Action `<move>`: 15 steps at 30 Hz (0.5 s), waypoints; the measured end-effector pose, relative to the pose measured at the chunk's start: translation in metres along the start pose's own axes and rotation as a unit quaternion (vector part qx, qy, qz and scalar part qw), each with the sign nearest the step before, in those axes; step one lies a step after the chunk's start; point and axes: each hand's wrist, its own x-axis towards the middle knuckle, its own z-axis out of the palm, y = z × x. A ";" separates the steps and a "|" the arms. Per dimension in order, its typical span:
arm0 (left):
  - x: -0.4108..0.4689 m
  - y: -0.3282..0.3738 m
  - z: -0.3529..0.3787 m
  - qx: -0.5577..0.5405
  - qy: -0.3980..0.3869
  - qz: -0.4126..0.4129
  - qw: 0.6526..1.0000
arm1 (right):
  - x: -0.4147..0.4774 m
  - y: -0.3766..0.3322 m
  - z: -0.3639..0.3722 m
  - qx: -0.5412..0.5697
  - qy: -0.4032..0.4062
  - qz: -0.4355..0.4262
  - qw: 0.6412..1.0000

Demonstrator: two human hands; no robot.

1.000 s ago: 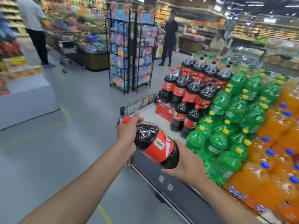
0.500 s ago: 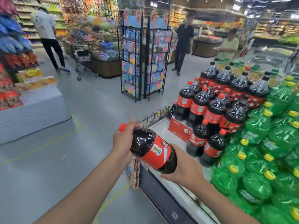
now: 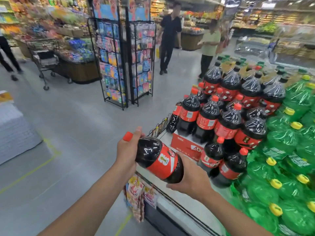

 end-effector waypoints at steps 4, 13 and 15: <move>0.058 0.010 0.016 0.034 -0.093 0.011 0.995 | 0.035 -0.003 0.010 0.027 0.025 0.069 0.997; 0.141 0.003 0.081 0.198 -0.357 0.062 0.911 | 0.077 0.036 0.023 0.101 0.071 0.216 0.969; 0.155 0.001 0.097 0.271 -0.392 0.094 0.874 | 0.084 0.053 0.028 0.112 0.079 0.238 0.962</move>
